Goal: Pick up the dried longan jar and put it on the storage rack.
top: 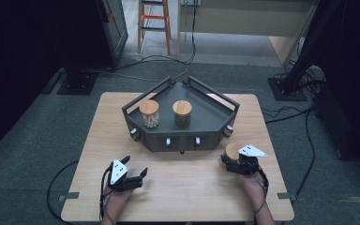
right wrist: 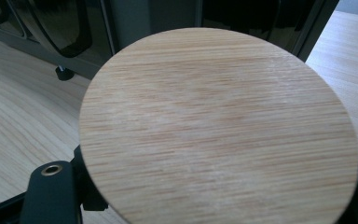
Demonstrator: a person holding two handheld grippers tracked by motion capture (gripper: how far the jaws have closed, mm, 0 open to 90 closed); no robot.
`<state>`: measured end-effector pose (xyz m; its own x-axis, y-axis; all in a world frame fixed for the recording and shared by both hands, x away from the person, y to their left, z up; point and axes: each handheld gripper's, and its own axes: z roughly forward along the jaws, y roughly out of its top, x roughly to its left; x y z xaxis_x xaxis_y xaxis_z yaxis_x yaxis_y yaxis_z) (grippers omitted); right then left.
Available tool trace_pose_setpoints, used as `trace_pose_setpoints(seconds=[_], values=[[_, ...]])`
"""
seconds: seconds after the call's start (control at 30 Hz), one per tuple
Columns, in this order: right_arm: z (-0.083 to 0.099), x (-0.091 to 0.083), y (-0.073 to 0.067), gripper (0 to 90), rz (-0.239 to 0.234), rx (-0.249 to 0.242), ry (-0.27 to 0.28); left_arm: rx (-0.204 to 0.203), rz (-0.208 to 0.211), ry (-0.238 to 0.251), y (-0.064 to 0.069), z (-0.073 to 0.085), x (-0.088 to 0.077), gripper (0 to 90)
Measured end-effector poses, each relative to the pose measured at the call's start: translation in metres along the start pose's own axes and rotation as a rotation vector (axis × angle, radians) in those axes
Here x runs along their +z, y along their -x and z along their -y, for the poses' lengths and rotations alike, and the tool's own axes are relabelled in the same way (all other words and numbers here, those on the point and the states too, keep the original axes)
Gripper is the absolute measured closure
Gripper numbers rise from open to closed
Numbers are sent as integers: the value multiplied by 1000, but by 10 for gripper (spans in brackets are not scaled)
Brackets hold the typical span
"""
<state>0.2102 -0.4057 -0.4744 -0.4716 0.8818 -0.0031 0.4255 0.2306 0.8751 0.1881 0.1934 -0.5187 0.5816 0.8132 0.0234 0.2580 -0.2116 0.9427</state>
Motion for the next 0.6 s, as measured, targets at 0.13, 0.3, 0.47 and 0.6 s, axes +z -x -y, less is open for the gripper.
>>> trace_pose_setpoints(seconds=[0.13, 0.3, 0.47, 0.6], values=[[-2, -2, -2, 249, -5, -7, 6, -1, -1, -3, 0, -1, 0, 114], [-8, -5, -7, 250, -20, -29, 21, -1, -5, 2, 1, 0, 0, 114], [-15, -7, -8, 250, -42, -27, 31, 2, -4, 3, 1, 0, 0, 114], [-20, -9, -6, 250, -51, -15, 32, 17, -9, 1, 3, 0, 0, 114]])
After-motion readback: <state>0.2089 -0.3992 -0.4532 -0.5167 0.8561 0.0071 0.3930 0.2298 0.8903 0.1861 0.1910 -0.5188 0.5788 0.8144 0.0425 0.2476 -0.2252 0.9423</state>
